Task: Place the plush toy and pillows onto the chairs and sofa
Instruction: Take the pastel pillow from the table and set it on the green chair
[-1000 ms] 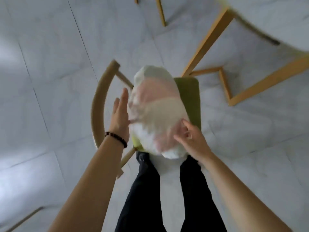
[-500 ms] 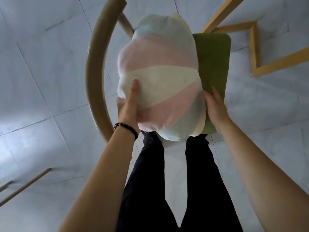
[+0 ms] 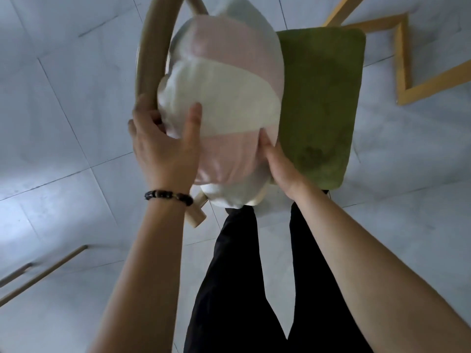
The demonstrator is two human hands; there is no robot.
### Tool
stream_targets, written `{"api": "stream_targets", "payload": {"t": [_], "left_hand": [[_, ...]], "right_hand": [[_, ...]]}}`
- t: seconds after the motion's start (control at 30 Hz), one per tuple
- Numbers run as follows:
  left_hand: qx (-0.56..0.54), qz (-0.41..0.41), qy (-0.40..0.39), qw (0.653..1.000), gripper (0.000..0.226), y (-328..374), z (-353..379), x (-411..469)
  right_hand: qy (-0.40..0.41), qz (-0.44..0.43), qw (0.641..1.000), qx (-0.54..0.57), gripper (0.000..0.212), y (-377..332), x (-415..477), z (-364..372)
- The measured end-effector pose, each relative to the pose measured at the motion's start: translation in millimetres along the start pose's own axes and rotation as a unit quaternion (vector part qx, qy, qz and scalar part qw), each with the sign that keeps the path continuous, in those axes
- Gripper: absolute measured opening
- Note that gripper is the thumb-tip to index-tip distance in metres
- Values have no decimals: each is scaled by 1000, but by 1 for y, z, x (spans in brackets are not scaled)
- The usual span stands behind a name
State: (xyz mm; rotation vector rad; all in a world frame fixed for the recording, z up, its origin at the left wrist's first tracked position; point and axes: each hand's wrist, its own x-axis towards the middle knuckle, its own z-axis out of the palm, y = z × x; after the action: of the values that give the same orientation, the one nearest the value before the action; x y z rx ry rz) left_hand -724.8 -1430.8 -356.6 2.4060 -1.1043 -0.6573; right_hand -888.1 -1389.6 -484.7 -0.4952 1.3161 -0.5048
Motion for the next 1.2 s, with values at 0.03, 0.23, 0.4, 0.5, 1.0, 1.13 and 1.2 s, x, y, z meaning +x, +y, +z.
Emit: {"api": "stream_targets", "payload": {"t": [0.03, 0.23, 0.4, 0.5, 1.0, 1.13, 1.2], "left_hand": [[-15, 8, -9, 1000, 82, -4, -1, 0], [111, 73, -9, 991, 55, -9, 12, 11], [54, 137, 72, 987, 31, -14, 16, 12], [70, 130, 55, 987, 31, -22, 13, 19], [549, 518, -223, 617, 74, 61, 108, 84], [573, 519, -238, 587, 79, 54, 126, 110], [551, 537, -232, 595, 77, 50, 120, 124]], "right_hand": [[-12, 8, 1000, -9, 97, 0, 1, 1], [3, -2, 1000, 12, 88, 0, -3, -15], [92, -100, 991, 18, 45, 6, -7, -9], [90, -114, 989, -37, 62, 5, 2, -5], [236, -196, 920, -242, 89, 3, 21, 38], [187, -195, 898, -347, 90, 62, 0, 32], [154, -166, 897, -380, 92, 92, -20, 25]]}}
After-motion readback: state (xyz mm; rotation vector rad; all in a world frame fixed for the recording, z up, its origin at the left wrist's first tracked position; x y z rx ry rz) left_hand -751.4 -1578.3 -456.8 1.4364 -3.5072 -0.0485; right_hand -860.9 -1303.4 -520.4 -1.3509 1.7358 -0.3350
